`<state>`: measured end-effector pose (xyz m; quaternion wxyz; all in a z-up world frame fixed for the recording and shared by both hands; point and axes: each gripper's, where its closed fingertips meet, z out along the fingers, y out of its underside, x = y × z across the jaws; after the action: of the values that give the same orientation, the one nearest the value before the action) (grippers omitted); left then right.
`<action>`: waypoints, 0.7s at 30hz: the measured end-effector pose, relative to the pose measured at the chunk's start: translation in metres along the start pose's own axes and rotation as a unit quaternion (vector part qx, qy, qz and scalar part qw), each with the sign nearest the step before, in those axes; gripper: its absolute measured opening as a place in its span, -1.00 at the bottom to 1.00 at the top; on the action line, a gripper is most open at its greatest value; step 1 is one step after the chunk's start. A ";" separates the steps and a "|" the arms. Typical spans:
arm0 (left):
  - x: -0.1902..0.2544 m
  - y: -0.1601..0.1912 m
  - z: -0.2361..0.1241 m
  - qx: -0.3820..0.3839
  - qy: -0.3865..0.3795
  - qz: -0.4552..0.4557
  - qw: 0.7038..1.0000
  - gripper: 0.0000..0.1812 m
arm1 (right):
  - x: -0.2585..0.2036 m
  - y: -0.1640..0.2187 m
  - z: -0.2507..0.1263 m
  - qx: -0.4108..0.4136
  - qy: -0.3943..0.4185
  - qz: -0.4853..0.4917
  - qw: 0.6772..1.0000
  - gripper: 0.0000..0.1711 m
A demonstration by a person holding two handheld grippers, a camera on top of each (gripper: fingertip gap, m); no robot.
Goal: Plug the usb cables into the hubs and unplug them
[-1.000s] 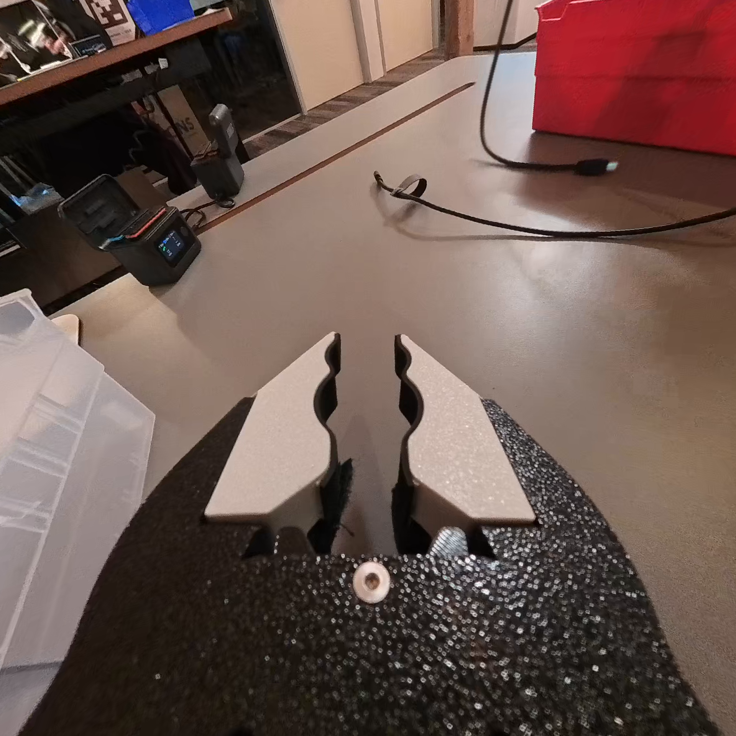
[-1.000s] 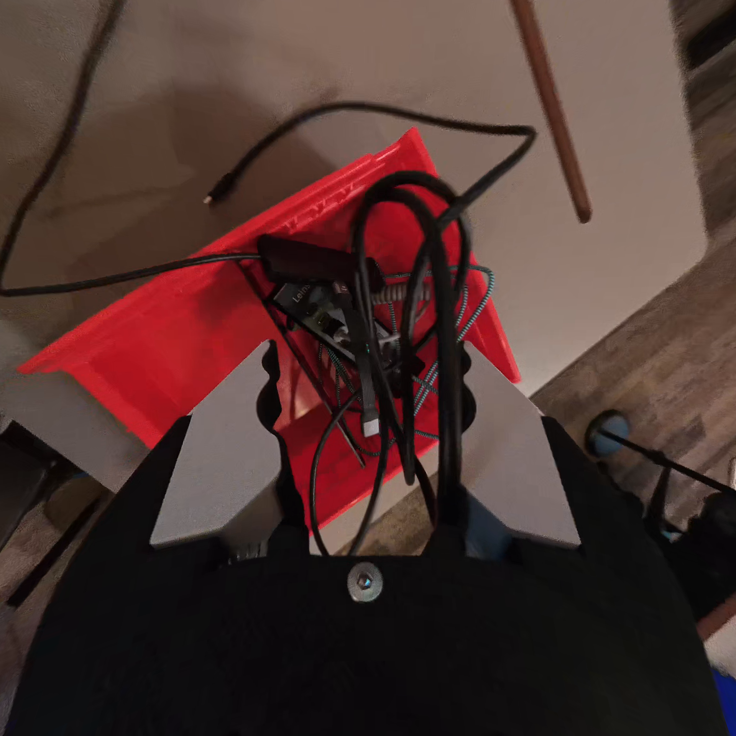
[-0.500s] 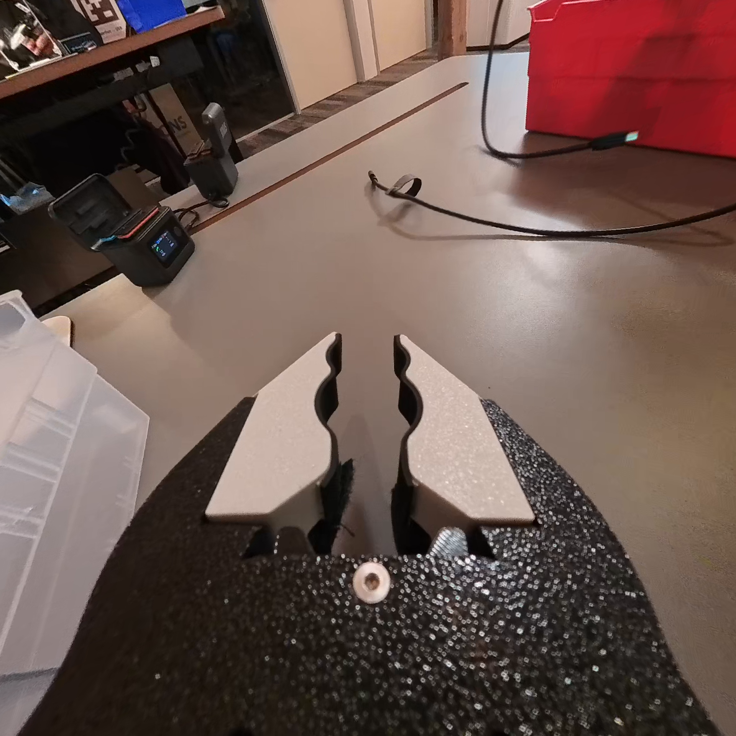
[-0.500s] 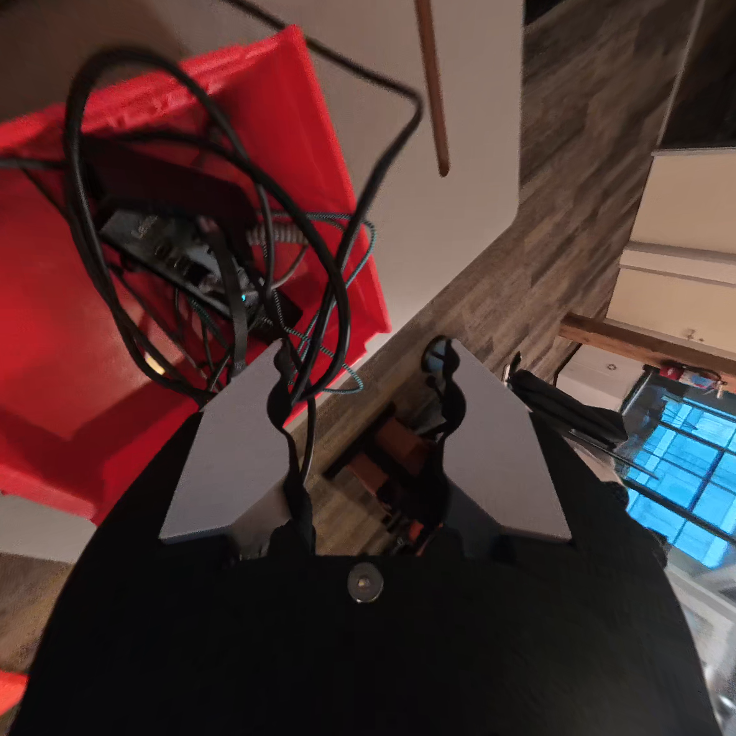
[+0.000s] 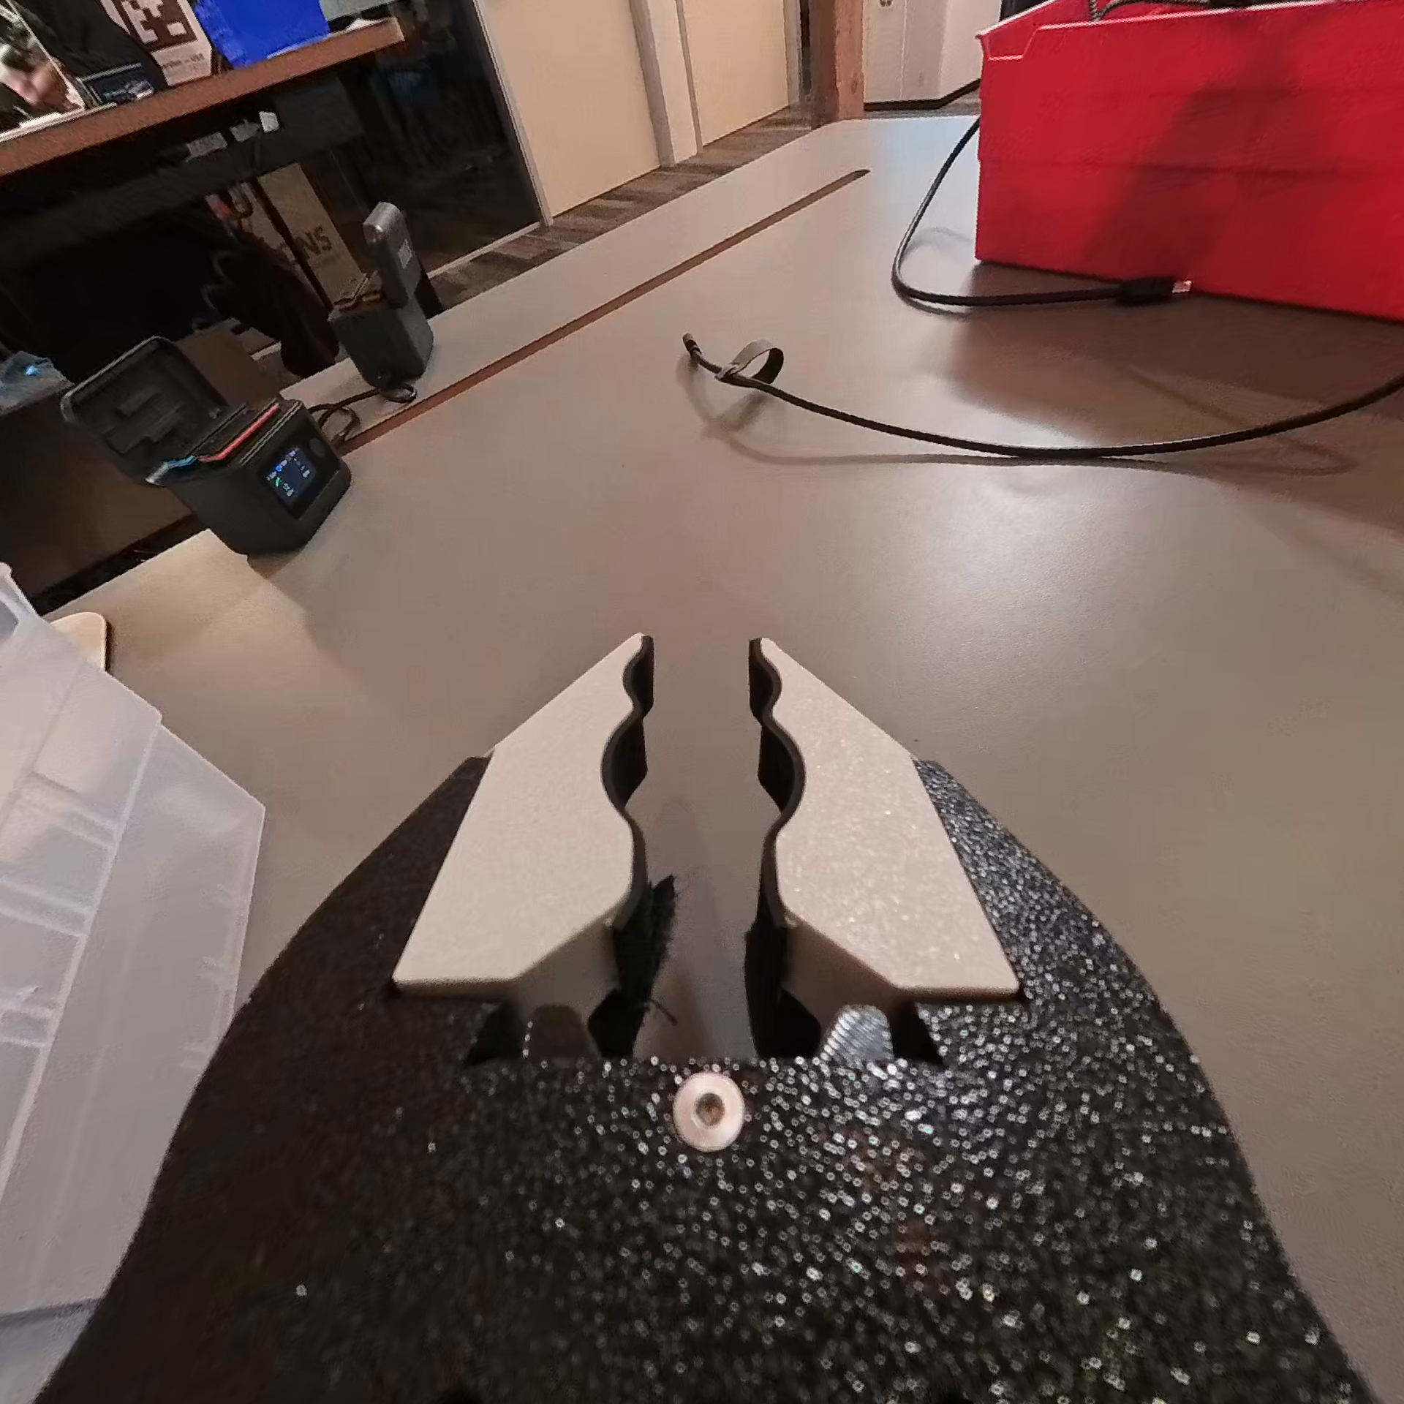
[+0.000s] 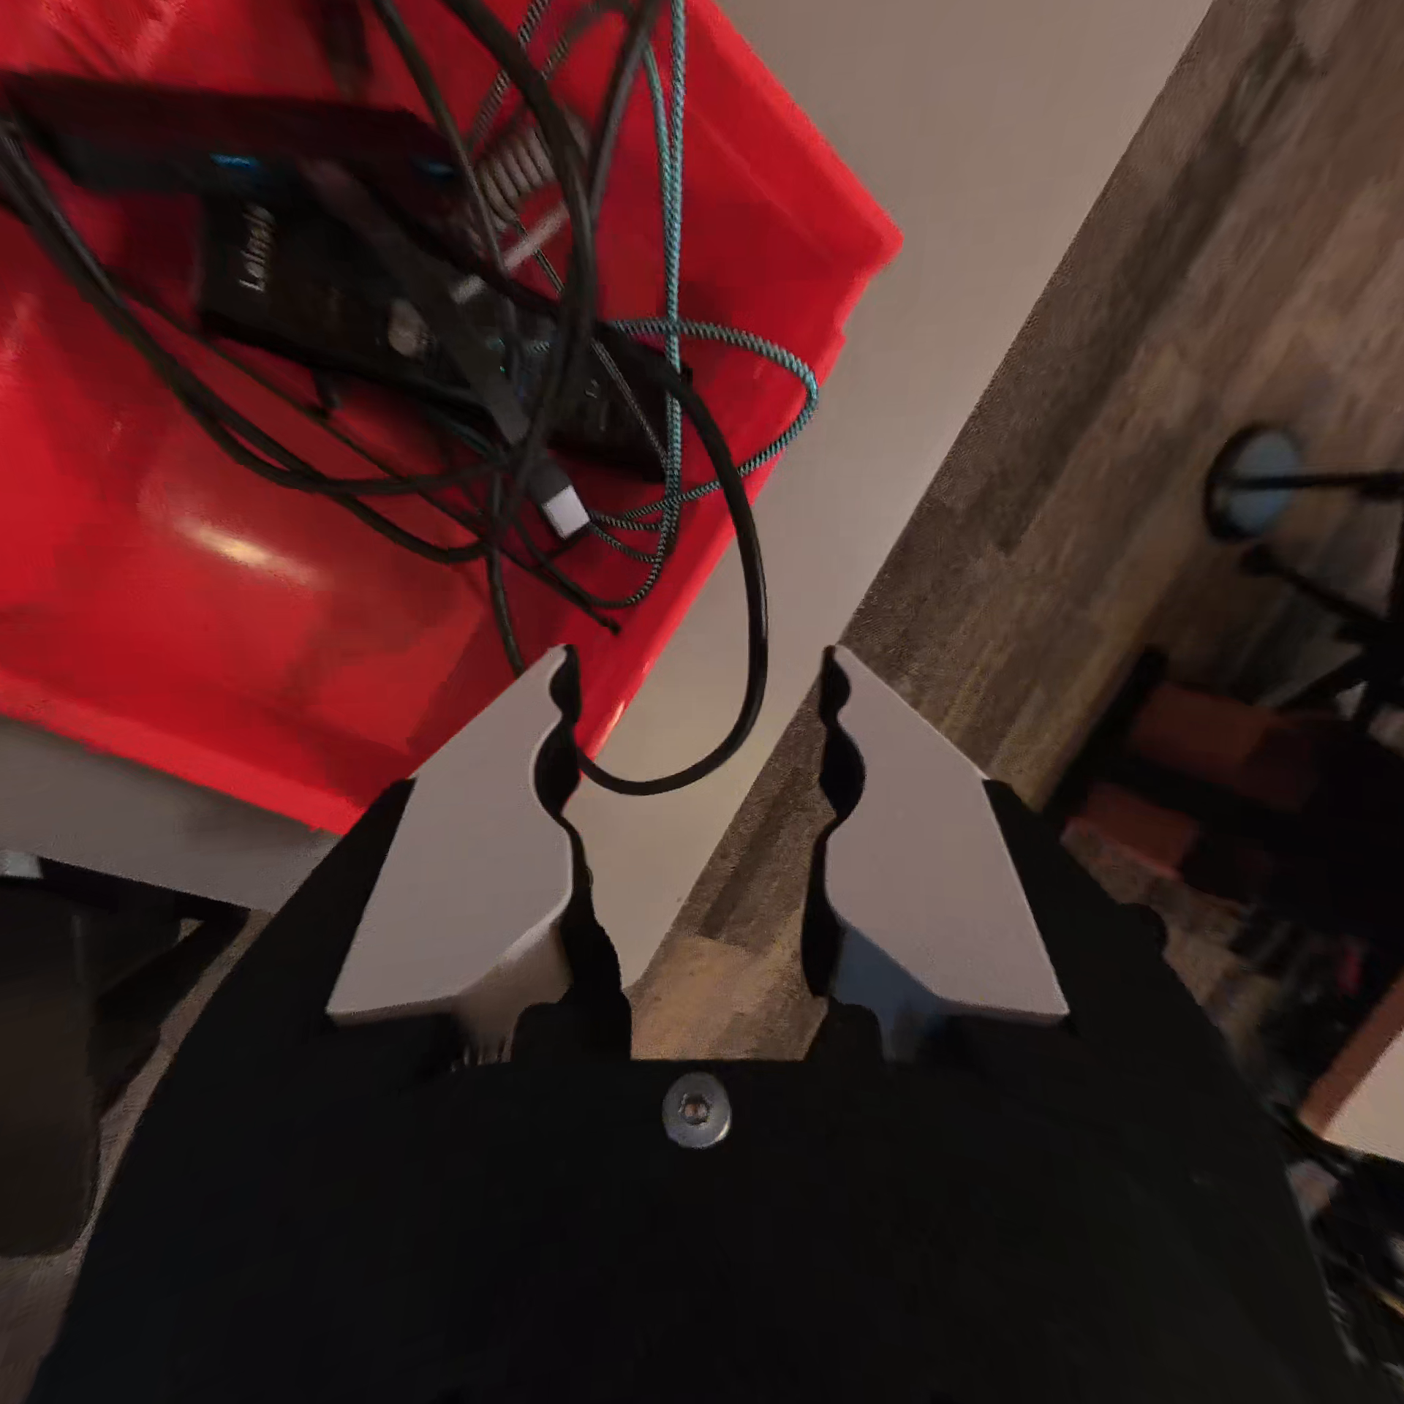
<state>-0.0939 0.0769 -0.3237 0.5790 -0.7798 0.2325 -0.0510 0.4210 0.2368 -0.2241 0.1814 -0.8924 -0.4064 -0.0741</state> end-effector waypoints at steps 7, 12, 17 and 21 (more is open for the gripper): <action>0.000 0.000 0.000 0.000 0.001 -0.001 1.000 -0.75 | 0.021 -0.018 0.004 0.051 0.073 -0.041 0.995 -0.99; 0.001 0.000 0.000 -0.002 0.001 0.001 1.000 -0.75 | 0.021 -0.070 0.005 0.150 0.136 -0.081 0.976 -0.98; 0.001 0.000 0.001 -0.002 0.001 0.001 1.000 -0.75 | 0.009 -0.096 0.030 0.221 0.099 -0.052 0.969 -0.98; 0.001 0.001 0.001 -0.003 0.001 0.002 1.000 -0.75 | 0.002 -0.087 0.069 0.182 0.040 -0.031 0.982 -0.98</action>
<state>-0.0928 0.0775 -0.3250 0.5762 -0.7811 0.2353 -0.0498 0.3561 0.3173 -0.2643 0.3540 -0.8281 -0.4329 -0.0400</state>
